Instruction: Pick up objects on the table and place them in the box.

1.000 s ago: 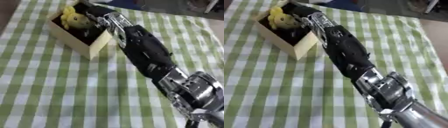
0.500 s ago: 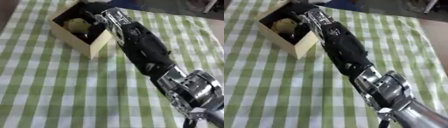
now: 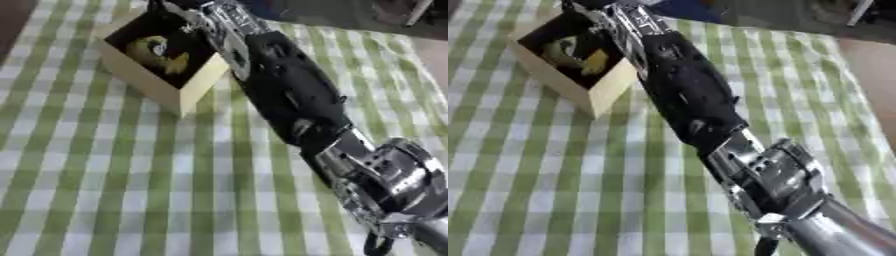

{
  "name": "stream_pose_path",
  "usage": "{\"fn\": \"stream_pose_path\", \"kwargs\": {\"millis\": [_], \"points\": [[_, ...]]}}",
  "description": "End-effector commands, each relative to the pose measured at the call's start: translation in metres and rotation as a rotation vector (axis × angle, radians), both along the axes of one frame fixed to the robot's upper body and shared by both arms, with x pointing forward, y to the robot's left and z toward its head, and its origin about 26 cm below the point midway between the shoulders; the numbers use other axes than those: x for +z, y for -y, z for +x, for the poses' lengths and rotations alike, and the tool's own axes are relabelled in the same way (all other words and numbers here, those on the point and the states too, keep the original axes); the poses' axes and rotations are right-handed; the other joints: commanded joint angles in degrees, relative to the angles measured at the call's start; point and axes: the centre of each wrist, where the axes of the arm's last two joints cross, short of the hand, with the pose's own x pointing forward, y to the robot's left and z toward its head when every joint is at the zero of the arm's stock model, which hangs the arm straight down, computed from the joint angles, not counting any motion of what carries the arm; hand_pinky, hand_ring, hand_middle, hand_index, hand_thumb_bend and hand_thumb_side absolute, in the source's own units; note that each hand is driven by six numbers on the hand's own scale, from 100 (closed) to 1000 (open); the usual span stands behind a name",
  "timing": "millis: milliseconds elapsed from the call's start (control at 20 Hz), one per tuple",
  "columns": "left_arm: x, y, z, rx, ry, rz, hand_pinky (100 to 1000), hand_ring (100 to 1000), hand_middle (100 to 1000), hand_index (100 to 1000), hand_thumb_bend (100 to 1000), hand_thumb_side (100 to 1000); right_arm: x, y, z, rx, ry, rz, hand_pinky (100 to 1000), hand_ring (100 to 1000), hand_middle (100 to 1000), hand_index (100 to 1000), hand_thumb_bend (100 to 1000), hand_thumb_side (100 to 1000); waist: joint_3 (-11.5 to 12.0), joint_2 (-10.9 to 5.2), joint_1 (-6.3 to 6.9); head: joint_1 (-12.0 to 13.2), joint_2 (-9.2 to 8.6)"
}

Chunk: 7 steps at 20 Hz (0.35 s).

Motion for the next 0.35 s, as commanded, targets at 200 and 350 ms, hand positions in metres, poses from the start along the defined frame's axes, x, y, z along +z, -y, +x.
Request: {"fn": "stream_pose_path", "kwargs": {"millis": [200,350], "points": [[0.005,-0.004,-0.003,0.014,0.018,0.007,592,715,746,779,290,647,0.056,0.014,-0.021,0.069,0.089,0.110,837,817,730,911,149,483,-0.9,-2.05,1.33,1.3,0.57],[0.005,-0.006,-0.003,0.022,0.020,0.007,592,715,746,780,290,645,0.069,0.023,-0.029,0.088,0.109,0.122,833,810,723,908,115,484,-1.5,-2.27,1.63,2.1,0.84]]}}
